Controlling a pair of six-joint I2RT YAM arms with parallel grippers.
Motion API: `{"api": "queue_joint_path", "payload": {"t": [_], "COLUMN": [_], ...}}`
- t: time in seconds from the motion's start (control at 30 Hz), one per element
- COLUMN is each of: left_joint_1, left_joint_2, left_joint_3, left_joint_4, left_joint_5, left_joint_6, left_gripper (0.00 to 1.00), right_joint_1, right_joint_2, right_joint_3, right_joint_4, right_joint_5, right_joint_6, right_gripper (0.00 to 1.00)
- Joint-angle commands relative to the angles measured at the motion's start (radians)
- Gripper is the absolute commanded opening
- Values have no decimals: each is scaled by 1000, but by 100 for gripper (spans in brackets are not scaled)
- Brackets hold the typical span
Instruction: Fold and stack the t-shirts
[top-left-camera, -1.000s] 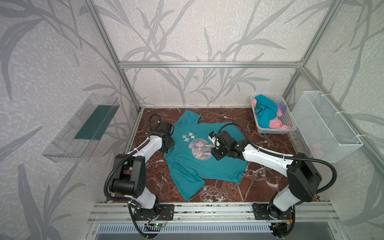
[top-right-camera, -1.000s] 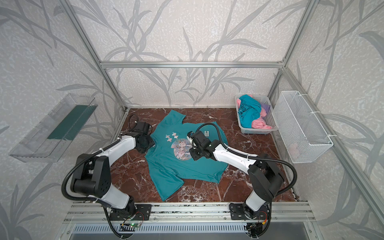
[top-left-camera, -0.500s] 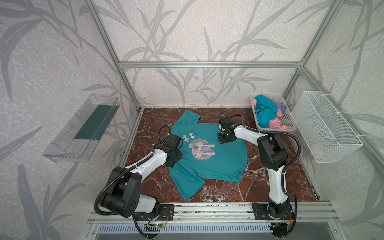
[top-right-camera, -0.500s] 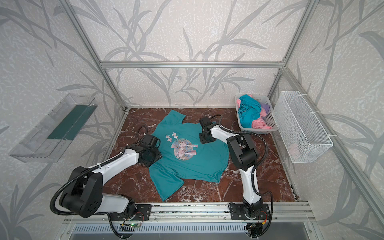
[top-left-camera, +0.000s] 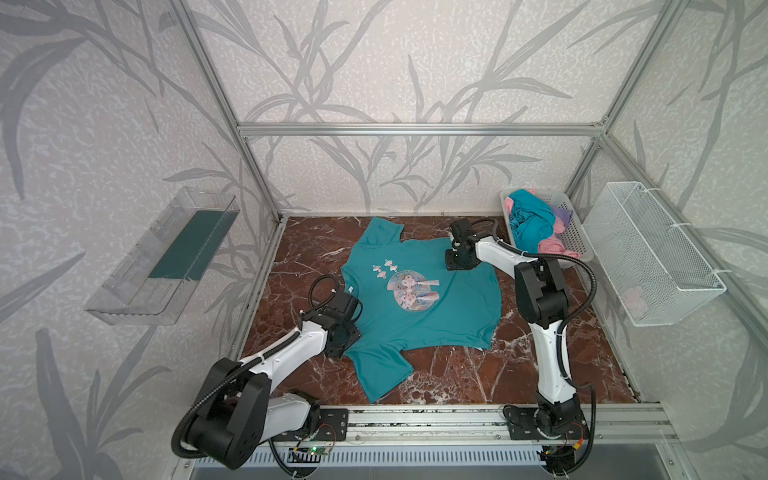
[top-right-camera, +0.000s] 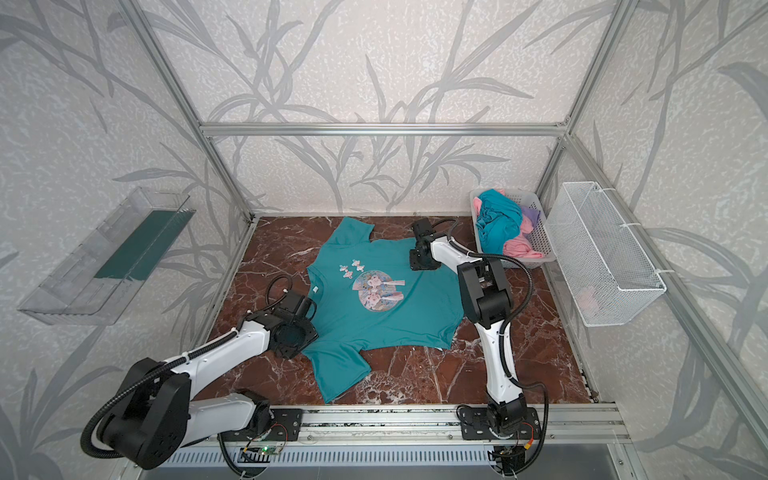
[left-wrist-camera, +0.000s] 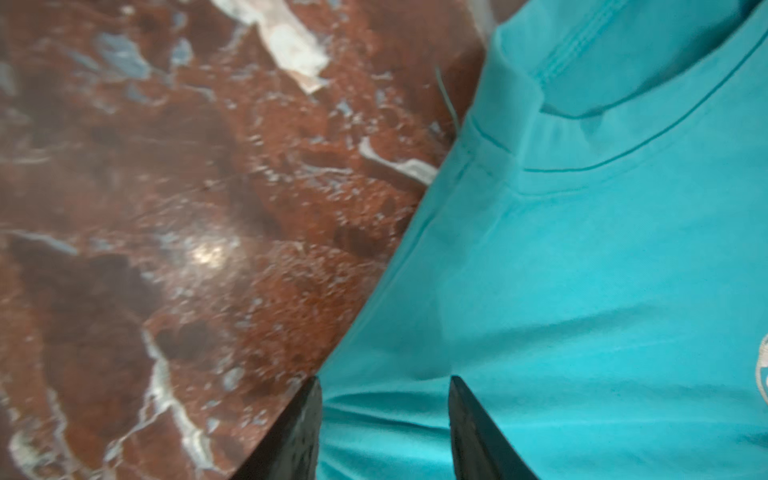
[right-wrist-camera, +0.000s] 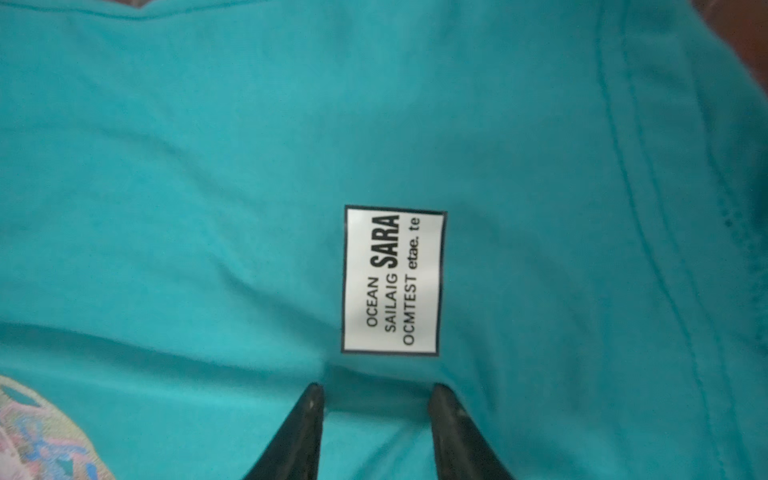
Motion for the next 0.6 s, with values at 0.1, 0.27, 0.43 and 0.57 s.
{"api": "queue_joint_path", "payload": {"t": [0.1,0.27,0.43,0.57], "left_joint_1": [2,37,67,84], "left_joint_2": [-21,83,354,588], "left_joint_3": [60,356,694,951], "left_joint_4": [-69,-112,-87,-85], "left_joint_5": [-93,-134,-118,-67], "left_joint_6": [6,155,284,357], "left_gripper": [52,53,56,62], "right_joint_1": [-3,-3,-13,-59], "right_joint_2": [-57,-150,-163,-108], "right_joint_3": [-51,-21,56,156], "right_joint_4": [-29,-25,-41,-93], "right_joint_5": [-40,15,113,88], "right_joint_6": [26,-13,-80,-84], "right_gripper": [45,46,50,56]}}
